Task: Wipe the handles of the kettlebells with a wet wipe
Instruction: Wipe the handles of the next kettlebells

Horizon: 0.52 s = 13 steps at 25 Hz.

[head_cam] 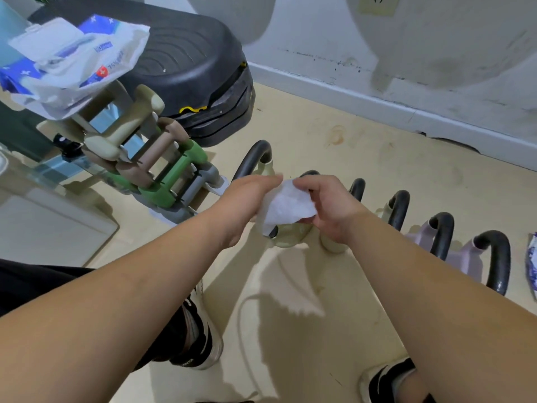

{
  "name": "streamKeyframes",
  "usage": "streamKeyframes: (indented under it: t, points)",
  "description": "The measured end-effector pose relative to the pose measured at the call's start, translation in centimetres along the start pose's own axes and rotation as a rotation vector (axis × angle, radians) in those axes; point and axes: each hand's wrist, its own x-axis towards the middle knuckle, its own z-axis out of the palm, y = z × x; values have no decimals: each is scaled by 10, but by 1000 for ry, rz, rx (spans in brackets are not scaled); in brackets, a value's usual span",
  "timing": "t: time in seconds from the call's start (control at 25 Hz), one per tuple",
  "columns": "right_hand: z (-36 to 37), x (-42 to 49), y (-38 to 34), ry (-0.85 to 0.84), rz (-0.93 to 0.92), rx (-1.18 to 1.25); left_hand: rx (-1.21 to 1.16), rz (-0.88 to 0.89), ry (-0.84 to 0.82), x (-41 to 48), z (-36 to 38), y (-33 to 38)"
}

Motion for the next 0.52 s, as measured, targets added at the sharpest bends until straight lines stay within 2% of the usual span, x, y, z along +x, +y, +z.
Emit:
streamKeyframes:
  t: [0.08,0.16,0.28,0.4,0.52]
  points:
    - [0,0,-5,-23,-40,-35,-36,-56,-65,2,1,0]
    - [0,0,-8,-29,-77,-78,-13,0,-37,7,-1,-3]
    - [-5,2,-4,-12,-56,-152,-122,44,12,9,-3,3]
    - [-15,7,6,223,-2,-255,-85,104,164,14,-6,5]
    - [-19,10,9,589,13,-325,192,262,274,17,-3,-4]
